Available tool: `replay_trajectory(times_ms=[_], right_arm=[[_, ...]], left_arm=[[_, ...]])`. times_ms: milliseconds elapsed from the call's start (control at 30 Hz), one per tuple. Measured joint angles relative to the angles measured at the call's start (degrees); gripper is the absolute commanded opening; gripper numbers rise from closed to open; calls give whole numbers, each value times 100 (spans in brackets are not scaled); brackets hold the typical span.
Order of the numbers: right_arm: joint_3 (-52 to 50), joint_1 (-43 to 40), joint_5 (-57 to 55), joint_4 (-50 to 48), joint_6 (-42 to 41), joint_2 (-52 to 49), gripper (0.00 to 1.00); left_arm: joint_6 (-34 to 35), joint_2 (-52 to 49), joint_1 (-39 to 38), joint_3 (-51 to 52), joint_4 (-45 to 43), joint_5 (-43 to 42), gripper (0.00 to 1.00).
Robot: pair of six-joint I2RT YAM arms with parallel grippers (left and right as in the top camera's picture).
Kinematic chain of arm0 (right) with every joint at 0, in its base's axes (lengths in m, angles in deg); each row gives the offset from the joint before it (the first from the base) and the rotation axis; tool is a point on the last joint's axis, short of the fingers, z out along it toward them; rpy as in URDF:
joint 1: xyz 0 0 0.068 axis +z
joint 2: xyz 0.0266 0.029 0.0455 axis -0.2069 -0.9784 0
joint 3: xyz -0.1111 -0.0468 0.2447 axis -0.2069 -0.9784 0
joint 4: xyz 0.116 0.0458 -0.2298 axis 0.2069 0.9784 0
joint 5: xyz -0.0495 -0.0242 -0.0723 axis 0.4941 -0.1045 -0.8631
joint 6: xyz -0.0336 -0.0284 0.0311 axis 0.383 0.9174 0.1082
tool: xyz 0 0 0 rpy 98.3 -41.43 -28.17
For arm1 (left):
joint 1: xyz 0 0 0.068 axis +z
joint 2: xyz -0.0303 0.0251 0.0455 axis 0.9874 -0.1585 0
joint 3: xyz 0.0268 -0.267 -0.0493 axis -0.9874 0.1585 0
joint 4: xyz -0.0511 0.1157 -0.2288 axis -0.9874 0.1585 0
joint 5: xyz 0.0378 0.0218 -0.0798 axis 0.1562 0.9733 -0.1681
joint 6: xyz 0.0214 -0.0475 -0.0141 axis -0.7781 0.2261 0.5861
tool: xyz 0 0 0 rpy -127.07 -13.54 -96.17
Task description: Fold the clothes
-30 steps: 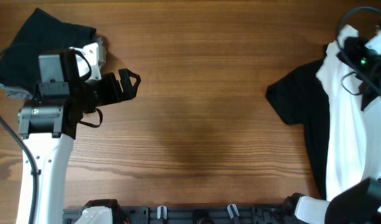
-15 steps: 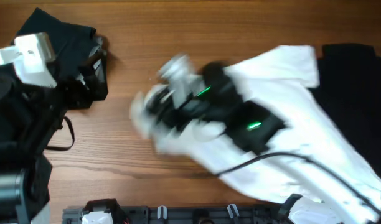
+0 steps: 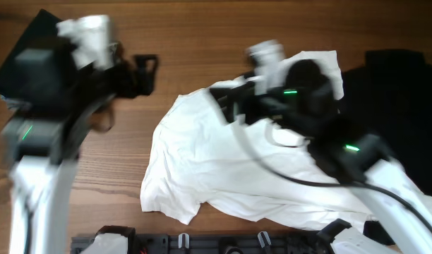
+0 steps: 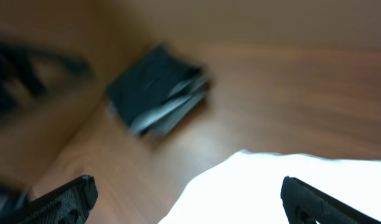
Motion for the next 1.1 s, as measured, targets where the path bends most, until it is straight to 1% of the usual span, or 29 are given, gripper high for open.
replay_trajectory(times_ms=[67,133,233,367,433,500,567,633,700,733,767,800,867,967,1033,1100], right_arm=[[4,-415,-79,264,-140,297,99],[4,-887,-109,638,-293,544,99],[4,-1460,-155,1252,-490,743,99],[4,-1777,-175,1875,-592,780,100],[2,-1794,-190,2035,-612,767,99],[4,-1794,-192,2127,-632,726,99],[2,-1794,-195,2164,-634,590,100],[4,-1794,-195,2164,-634,481,99],[4,-1794,-195,2192,-634,319,99],[4,-1794,-197,2205,-634,251,99],[4,-1794,-195,2210,-634,195,99],[4,-1794,-195,2221,-634,118,99],[4,-1794,-197,2249,-634,7,99],[4,-1794,-203,2284,-634,-155,99],[4,-1794,-262,2343,-634,-190,99],[4,-1794,-398,2417,-634,-201,99]], left_arm=[[-219,-728,-369,-7,-256,-61,82],[-479,-1480,-673,-4,-581,-94,86],[-758,-2702,-1021,-4,-1362,-118,87],[-909,-3919,-1174,7,-2428,-138,85],[-933,-4385,-1176,7,-2726,-138,85],[-944,-4822,-1176,7,-2809,-138,84],[-975,-5132,-1189,7,-2809,-142,74],[-1073,-5184,-1224,-7,-2817,-195,60],[-1213,-5222,-1335,-4,-2780,-245,32],[-1241,-5226,-1381,-7,-2785,-258,15],[-1228,-5226,-1408,-7,-2763,-264,6],[-1250,-5230,-1445,-4,-2726,-258,4],[-1296,-5235,-1471,-4,-2597,-181,4],[-1314,-5235,-1416,-20,-2415,188,4],[-1274,-5226,-1298,-63,-2398,645,4],[-1021,-5222,-951,-131,-2334,1342,4]])
